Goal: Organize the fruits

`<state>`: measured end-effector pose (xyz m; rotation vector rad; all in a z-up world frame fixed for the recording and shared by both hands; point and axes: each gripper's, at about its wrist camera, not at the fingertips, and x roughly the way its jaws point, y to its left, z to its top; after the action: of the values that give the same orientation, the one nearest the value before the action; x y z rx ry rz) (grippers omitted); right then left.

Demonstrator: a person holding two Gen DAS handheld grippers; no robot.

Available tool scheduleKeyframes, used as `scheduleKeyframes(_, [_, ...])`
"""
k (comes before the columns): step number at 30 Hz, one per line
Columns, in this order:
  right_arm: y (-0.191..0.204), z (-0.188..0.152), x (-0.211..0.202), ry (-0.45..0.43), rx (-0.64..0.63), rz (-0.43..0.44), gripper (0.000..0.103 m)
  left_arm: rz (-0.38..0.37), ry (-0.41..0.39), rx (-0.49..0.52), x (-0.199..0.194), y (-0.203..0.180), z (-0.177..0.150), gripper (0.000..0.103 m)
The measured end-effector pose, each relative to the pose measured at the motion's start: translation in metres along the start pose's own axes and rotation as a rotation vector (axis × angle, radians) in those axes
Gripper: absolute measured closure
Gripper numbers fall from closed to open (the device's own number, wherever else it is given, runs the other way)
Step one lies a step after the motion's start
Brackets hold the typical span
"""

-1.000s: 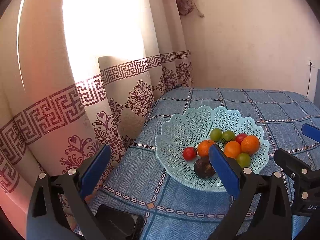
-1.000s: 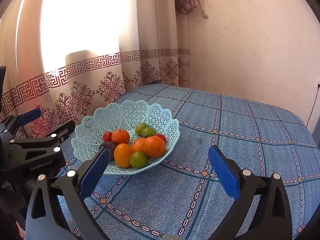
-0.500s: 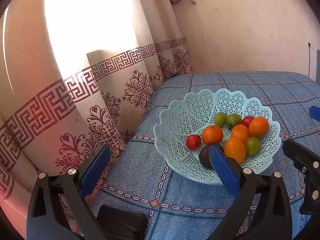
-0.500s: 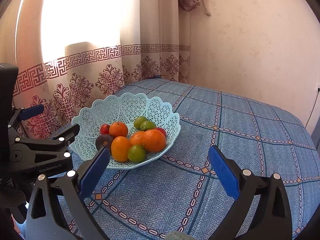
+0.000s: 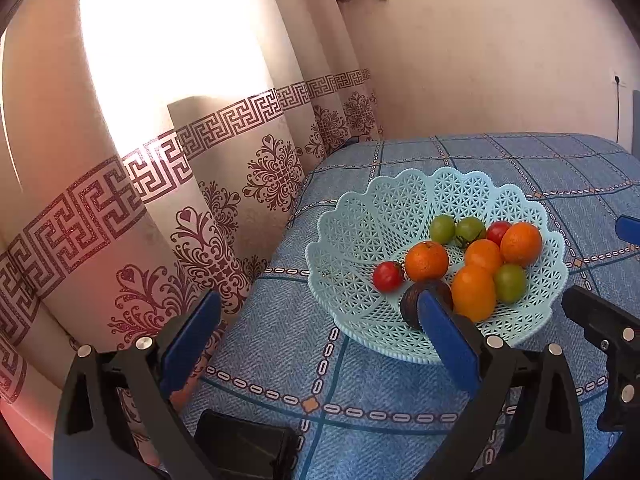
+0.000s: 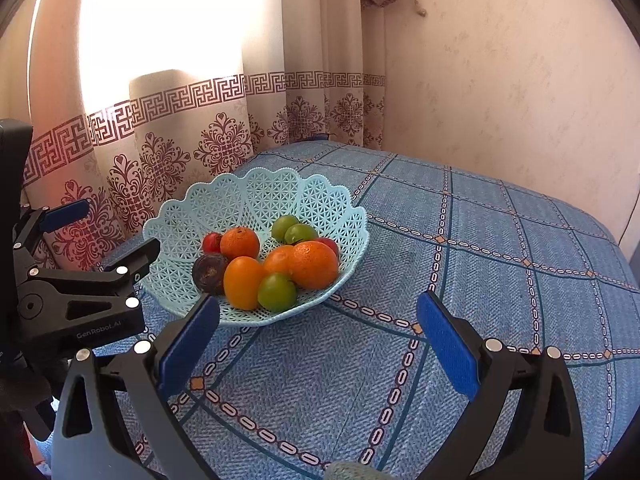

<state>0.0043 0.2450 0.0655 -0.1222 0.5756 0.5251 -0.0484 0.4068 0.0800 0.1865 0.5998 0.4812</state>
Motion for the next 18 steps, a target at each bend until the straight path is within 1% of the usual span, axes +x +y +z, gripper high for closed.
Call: scheduleKeyframes(18, [-0.0023, -0.0025, 0.0068, 0.014, 0.004, -0.032, 0.005, 0.004, 0.002, 0.007, -0.0011, 0.0012, 0.0000, 0.003])
